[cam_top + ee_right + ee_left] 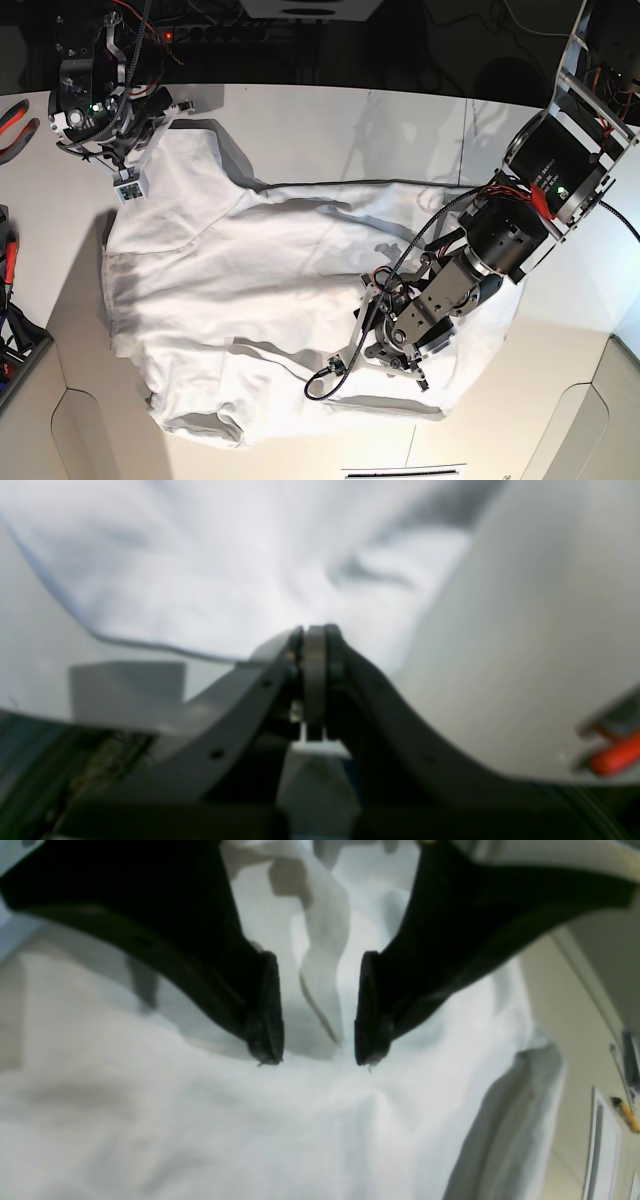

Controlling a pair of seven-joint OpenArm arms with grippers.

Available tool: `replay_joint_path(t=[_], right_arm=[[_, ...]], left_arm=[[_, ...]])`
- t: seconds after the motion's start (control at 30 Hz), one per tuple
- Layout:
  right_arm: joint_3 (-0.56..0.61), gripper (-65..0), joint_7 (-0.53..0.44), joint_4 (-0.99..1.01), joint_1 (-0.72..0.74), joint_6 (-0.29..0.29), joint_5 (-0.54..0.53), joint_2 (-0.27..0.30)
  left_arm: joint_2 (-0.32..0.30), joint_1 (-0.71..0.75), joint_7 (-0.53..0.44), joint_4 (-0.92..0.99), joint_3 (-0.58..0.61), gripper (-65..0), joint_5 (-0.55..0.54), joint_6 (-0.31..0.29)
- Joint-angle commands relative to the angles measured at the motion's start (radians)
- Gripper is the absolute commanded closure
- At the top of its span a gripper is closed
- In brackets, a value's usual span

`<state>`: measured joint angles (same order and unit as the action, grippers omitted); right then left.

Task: Layout the t-shirt on the table in an organized manner, then fold the t-shirt properly
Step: 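Release the shirt with the left gripper and raise it away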

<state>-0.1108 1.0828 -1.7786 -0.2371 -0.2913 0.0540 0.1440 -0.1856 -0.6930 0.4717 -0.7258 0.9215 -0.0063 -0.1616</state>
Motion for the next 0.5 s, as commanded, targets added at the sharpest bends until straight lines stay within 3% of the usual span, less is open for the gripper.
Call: replay_joint_path(t=[0.0,0.13,0.3,0.47], right_arm=[[-0.003,0.0,-0.005,-0.037,-0.009,0.0,-0.001,0.005],[-0.003,0.0,-0.005,-0.135,-0.049,0.0,-0.009,0.005],[-0.003,0.0,-0.055,-0.327,-0.055,0.013,-0.01,0.005],[-0.003,0.0,-0.198,-0.417,-0.004,0.058,-0.037,0.005]], left_arm=[[-0.001,-0.035,-0.011,-0.016,-0.006,-27.0,0.02,0.025],[-0.029,-0.035,-0.011,-0.079,-0.006,-26.9,0.026,0.039],[-0.131,-0.035,0.01,-0.26,-0.007,-26.9,-0.046,0.032],[-0.219,-0.018,0.073,-0.368,-0.027,-26.9,-0.156,-0.07]])
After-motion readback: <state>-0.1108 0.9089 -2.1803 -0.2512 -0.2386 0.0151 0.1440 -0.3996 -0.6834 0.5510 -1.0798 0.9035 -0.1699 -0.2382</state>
